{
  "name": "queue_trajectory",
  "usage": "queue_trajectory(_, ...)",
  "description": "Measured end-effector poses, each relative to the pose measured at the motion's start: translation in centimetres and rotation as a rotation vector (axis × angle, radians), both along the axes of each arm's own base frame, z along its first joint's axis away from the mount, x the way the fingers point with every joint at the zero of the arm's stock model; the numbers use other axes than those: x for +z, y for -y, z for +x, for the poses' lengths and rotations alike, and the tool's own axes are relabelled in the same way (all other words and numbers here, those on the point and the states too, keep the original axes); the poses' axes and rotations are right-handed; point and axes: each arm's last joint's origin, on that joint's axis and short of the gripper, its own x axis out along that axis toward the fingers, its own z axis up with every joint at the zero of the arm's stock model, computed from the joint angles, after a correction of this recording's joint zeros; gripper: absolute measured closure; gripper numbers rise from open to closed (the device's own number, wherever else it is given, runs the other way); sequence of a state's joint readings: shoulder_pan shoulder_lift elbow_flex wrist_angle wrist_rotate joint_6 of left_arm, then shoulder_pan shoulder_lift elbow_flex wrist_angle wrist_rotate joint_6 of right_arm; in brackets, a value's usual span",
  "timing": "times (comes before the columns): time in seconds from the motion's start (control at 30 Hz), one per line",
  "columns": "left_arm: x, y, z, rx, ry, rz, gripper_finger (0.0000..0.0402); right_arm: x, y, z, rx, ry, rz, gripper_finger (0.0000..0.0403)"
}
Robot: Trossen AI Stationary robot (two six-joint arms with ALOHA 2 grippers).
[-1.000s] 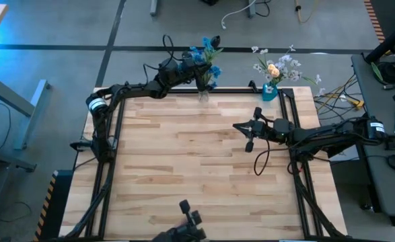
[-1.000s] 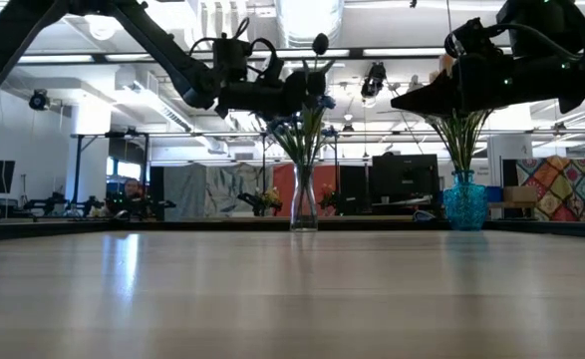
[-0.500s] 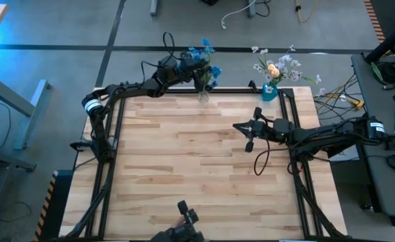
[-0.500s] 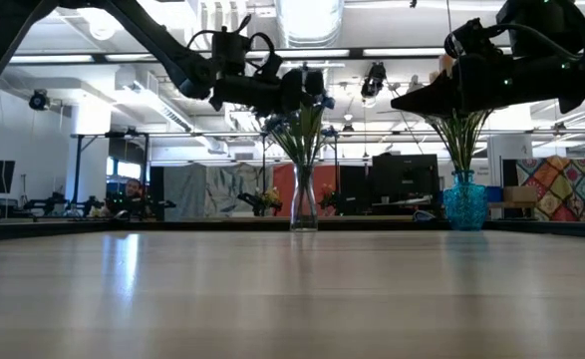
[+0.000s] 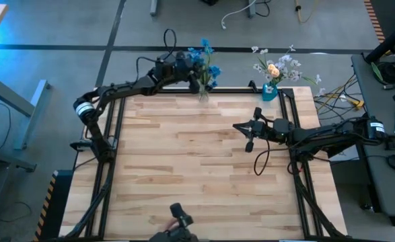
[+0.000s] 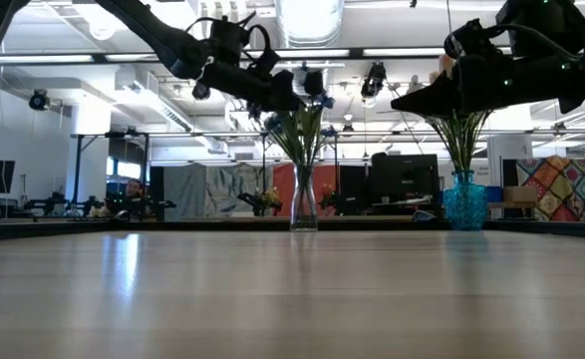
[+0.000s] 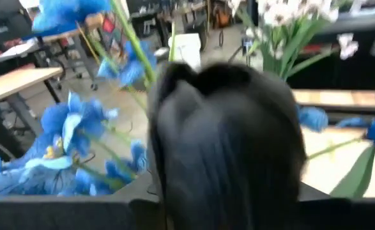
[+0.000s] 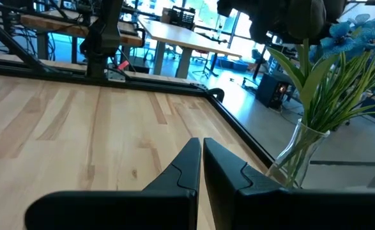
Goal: Sort flowers into vase by color
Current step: Put the black tulip into the transparent vase
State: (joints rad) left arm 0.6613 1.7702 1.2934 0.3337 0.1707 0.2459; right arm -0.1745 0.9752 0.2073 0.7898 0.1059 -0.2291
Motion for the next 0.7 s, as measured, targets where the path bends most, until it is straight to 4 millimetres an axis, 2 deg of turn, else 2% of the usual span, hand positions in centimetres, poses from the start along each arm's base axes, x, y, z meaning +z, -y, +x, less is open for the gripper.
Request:
queue_trajectory(0.33, -0.1, 0.6, -1.0, 0.015, -0.154, -0.011, 0.0291, 0.0, 0.0, 0.0, 0.000, 0.000, 0.001, 0.0390)
queue_trajectory(0.57, 1.5, 1.4, -2.1, 0.024, -0.173, -0.017, 0.0256, 0.0, 0.0, 0.0, 0.000, 0.000, 0.001, 0.0390)
queue_trajectory(0.7, 1.5, 1.8, -2.4, 0.029, -0.207, -0.037, 0.0232, 0.0, 0.0, 0.0, 0.000, -0.001, 0.000, 0.0390)
